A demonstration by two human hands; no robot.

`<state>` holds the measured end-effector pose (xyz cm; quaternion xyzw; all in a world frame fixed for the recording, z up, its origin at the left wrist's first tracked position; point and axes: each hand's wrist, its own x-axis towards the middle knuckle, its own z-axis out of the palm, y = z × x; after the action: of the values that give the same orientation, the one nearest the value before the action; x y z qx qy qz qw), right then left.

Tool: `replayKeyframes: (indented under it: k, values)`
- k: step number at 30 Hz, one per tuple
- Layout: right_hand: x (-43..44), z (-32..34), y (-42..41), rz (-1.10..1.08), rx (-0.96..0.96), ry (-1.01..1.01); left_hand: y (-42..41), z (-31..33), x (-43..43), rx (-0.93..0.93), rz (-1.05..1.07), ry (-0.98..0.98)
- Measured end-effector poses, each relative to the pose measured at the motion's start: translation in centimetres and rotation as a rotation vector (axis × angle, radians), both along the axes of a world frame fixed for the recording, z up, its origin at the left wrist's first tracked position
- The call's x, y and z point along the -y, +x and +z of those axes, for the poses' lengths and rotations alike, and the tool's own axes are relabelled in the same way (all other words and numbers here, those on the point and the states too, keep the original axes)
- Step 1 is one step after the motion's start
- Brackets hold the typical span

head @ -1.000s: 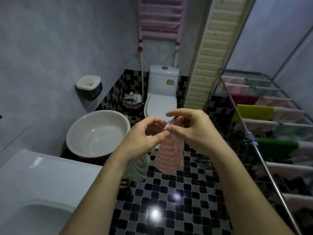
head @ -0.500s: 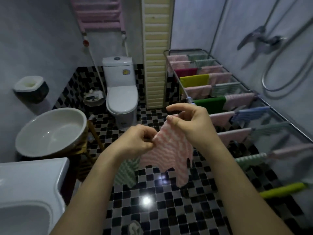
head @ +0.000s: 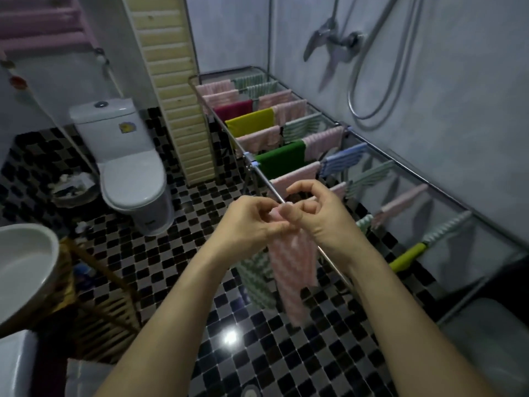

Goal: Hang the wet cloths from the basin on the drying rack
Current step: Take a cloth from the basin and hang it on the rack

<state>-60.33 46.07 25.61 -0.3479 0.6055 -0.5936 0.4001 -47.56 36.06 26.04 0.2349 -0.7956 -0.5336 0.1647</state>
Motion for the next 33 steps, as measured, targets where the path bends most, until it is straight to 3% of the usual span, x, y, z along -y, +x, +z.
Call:
replayKeyframes:
  k: [5, 9, 13, 21, 23, 26, 33]
  values:
    - [-2.2, -0.9, -2.3, 0.072, -0.238, 0.152, -1.7, -0.8, 0.1, -0.061, 0.016, -0.044]
    - [-3.9, -1.0, -2.8, 0.158, -0.262, 0.194, -2.8, 0.1, -0.6, -0.05, -0.125, 0.017]
    - [-5.8, -1.4, -4.3, 0.096, -0.342, 0.242, -3.7, 1.0, -1.6, -0.063, -0.191, 0.081]
    - [-15.4, -1.0, -10.3, -0.036, -0.15, 0.239, -7.0, 0.3, -8.0, -0.11, -0.264, 0.25]
    - [-18.2, -1.0, -12.0, -0.037, -0.168, 0.253, -8.0, -1.0, -10.2, -0.087, -0.239, 0.234]
    - [-21.5, -1.3, -14.6, 0.003, -0.392, 0.36, -9.1, -3.0, -13.0, -0.041, -0.233, 0.151]
    - [-23.4, -3.6, -18.5, -0.243, -0.713, 0.405, -11.5, -5.7, -17.2, 0.034, -0.021, -0.217]
